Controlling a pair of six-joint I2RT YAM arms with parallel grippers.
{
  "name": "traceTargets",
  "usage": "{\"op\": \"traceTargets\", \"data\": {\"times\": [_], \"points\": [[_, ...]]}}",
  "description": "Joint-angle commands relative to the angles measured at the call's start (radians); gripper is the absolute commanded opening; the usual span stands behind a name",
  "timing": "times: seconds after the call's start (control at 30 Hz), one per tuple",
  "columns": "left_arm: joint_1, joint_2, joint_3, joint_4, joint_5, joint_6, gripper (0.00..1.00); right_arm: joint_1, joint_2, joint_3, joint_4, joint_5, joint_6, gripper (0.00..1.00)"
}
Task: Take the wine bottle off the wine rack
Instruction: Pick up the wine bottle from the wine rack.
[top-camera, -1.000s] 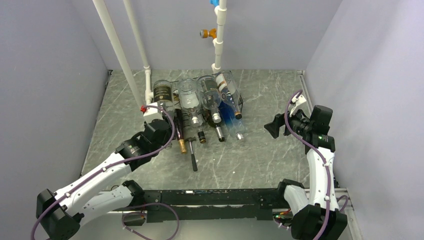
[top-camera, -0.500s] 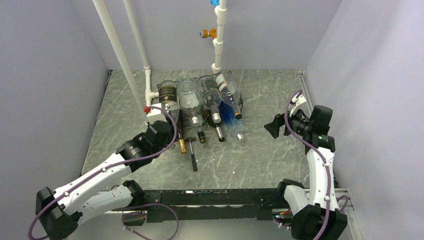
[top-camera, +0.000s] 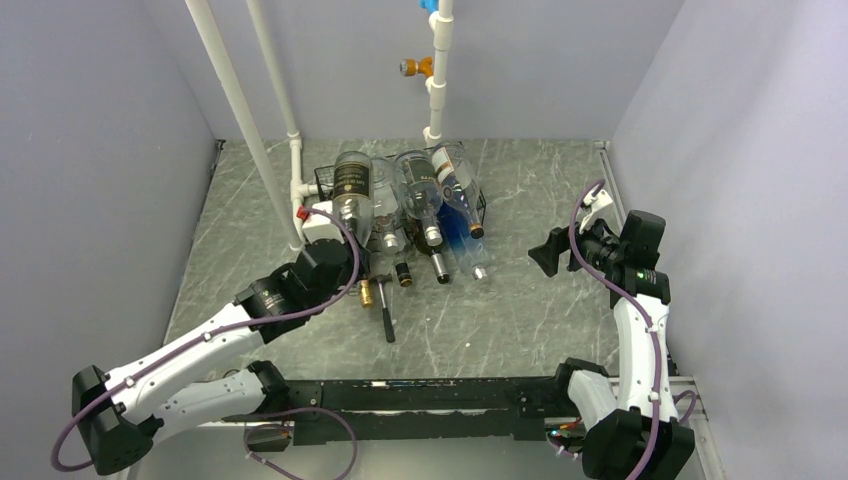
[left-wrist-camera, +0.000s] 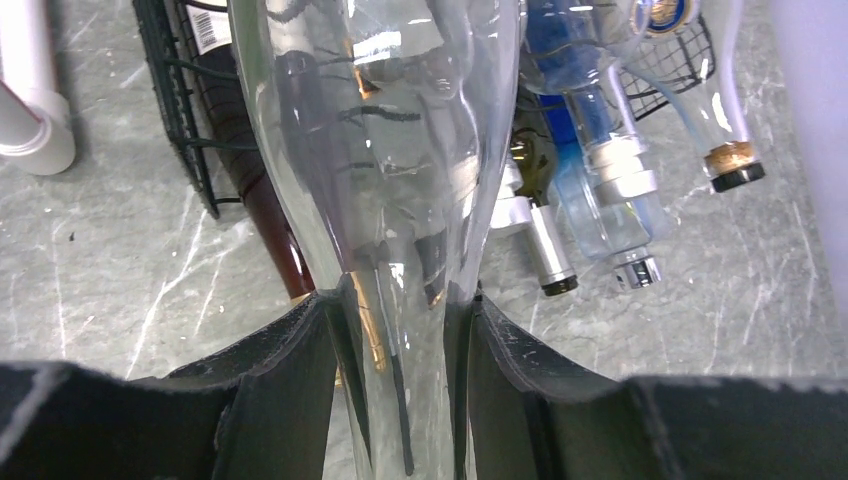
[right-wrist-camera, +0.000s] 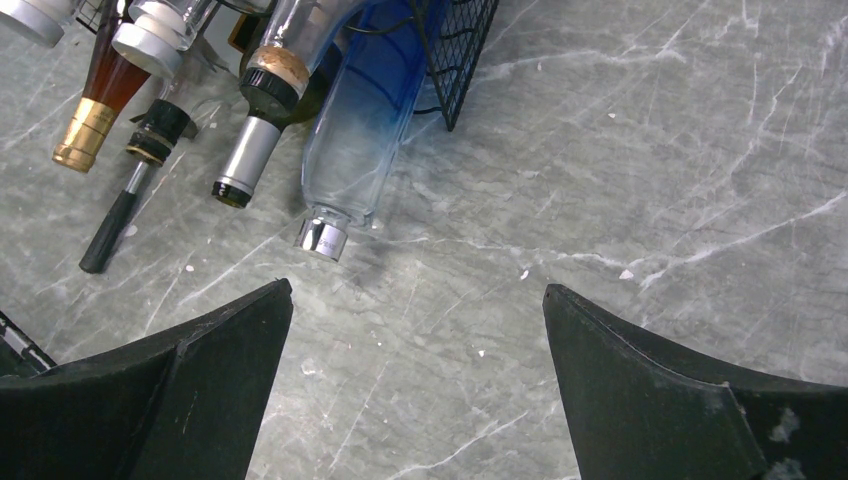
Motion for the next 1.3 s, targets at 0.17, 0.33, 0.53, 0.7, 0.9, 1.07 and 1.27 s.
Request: {"op": "traceTargets", "data": {"times": [0.17, 0.33, 0.53, 0.7, 0.9, 1.07, 1.27], "points": [[-0.035, 0.009, 0.126, 0.285, -0.021, 0.04, 0.0, 0.003, -0.01, -0.001, 0.034, -0.009, 0.009, 1.0], [-0.059, 0.026, 0.143, 0.311, -0.011, 0.048, 0.0, 0.002, -0.01, -0.001, 0.034, -0.011, 0.009, 1.0], [-0.088, 0.06, 0.173, 0.345, 0.012, 0.057, 0.0, 0.002, -0.011, 0.0, 0.033, -0.015, 0.009, 1.0], [-0.103, 0.104, 0.195, 0.371, 0.05, 0.046, 0.0, 0.003, -0.013, 0.0, 0.031, -0.018, 0.009, 1.0], [-0.133, 0.183, 0.242, 0.433, 0.105, 0.036, 0.0, 0.002, -0.014, 0.005, 0.025, -0.038, 0.009, 1.0], [-0.155, 0.262, 0.287, 0.478, 0.153, 0.037, 0.0, 0.0, -0.021, 0.015, 0.017, -0.076, 0.01, 1.0], [-0.178, 0.339, 0.354, 0.508, 0.199, 0.037, 0.0, -0.001, -0.047, 0.024, -0.001, -0.138, -0.002, 1.0]]}}
